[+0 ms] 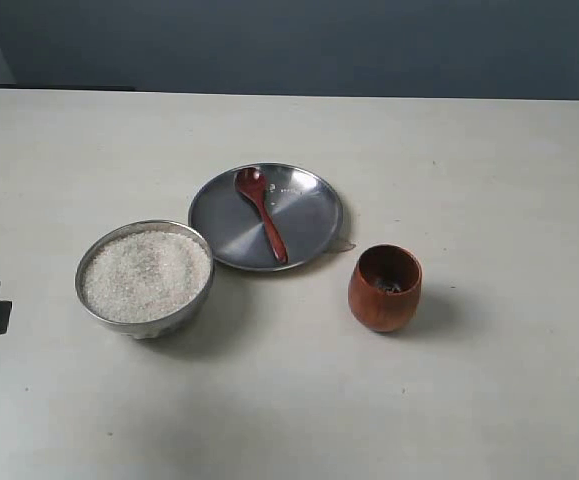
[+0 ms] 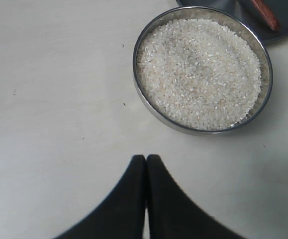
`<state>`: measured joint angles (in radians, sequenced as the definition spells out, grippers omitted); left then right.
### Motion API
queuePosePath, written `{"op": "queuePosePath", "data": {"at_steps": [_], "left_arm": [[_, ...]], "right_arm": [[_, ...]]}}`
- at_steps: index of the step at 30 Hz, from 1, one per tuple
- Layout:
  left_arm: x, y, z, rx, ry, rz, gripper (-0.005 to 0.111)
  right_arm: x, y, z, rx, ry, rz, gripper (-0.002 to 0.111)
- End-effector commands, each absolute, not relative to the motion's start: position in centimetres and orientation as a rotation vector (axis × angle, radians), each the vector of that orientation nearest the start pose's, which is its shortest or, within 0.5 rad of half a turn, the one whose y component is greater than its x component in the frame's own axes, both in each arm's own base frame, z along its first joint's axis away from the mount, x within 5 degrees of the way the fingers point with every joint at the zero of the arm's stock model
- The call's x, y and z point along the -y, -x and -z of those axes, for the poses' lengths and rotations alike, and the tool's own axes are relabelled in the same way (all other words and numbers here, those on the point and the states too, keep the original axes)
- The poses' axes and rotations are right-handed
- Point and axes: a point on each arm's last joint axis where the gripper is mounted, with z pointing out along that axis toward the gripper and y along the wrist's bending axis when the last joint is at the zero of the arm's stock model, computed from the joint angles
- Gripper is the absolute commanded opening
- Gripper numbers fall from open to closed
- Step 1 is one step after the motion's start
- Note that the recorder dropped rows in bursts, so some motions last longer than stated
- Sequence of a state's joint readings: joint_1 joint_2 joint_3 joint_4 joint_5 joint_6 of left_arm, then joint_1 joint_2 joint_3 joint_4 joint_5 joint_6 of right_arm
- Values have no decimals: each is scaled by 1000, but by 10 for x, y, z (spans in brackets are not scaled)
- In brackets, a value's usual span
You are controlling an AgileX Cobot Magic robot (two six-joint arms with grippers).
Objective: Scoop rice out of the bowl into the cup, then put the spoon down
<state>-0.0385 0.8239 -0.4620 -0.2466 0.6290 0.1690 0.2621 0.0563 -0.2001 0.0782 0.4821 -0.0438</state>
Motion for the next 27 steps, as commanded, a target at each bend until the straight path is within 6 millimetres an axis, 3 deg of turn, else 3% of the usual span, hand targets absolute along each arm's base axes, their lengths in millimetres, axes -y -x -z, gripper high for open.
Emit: {"op": "queuePosePath", "data": {"at_steps": [1,8,19,27], "left_arm": [[19,-141,-242,-2445,-74,205,0],[19,-141,-242,-2445,-74,205,0],[19,-141,-242,-2443,-74,205,0],[18,-142,-242,-2433,-72,202,0]], "right_arm": [[-13,-45,-231,-1823,272,-170,0],[-9,-45,-232,-1802,295,-80,0],[-3,-45,-234,-1691,167,6,0],[-1,-52,-208,-1713,49,21,0]]}}
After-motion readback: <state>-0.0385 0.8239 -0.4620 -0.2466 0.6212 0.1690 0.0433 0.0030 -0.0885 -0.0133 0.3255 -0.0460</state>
